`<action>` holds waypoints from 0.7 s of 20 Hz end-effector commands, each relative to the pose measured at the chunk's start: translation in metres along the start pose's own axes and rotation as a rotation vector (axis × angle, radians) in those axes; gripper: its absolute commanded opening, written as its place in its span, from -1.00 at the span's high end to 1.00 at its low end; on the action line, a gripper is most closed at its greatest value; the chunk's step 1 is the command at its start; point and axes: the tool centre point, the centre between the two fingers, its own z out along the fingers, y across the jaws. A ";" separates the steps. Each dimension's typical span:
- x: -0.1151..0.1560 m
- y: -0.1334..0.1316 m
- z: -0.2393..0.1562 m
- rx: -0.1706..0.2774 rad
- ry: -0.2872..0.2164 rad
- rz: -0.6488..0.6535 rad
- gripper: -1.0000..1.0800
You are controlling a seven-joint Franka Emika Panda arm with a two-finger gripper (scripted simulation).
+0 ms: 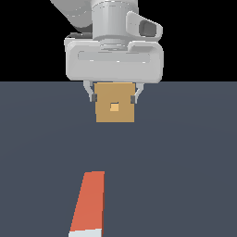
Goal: Insert the peg into the horizontal hole in a box.
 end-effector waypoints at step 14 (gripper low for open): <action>-0.052 -0.007 0.019 -0.008 -0.001 -0.024 -0.92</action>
